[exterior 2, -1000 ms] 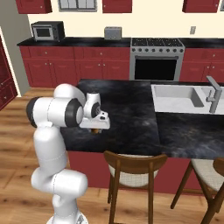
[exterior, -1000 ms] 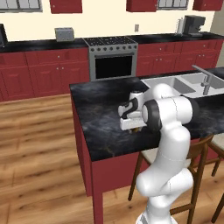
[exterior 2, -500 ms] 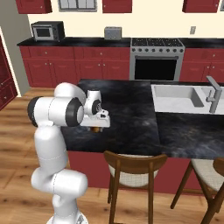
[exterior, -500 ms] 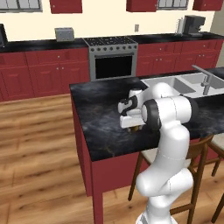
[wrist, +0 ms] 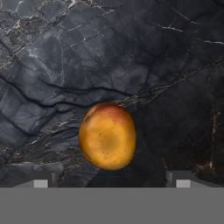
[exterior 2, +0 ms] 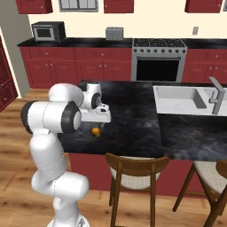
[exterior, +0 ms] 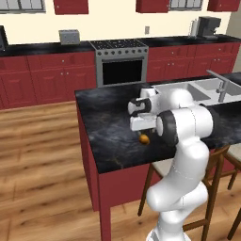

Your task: Open the fridge, remove the mango, lemon wedge, and chicken drumstick, and place them on any counter.

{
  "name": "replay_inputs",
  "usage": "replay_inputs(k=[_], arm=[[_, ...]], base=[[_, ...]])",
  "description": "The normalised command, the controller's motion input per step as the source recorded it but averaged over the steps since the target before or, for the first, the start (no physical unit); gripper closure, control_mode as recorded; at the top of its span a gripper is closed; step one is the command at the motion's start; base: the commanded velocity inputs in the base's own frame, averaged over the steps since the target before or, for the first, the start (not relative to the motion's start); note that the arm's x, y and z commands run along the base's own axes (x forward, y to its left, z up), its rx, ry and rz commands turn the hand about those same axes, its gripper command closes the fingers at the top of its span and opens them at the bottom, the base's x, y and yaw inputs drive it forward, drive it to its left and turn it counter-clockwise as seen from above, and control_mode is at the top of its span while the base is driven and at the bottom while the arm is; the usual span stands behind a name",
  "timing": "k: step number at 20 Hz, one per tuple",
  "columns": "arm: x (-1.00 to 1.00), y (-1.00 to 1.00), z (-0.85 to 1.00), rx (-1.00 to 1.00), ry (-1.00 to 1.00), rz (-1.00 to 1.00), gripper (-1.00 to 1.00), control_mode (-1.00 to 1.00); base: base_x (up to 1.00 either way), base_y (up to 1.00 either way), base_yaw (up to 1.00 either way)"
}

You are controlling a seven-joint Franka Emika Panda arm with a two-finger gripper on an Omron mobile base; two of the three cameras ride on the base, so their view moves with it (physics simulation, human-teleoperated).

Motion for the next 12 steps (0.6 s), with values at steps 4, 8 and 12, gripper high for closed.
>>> replay_inputs(k=[4, 8, 12], arm=[[-0.17, 0.0, 0.98, 0.0, -0.06, 0.0, -1.0, -1.0], [-0.45, 0.0, 1.0, 0.01, -0.03, 0.0, -1.0, -1.0], [-0.83, -0.08, 1.0, 0.06, -0.05, 0.0, -1.0, -1.0]], base=[[0.0, 0.0, 0.0], [0.0, 0.0, 0.0], [0.0, 0.0, 0.0]])
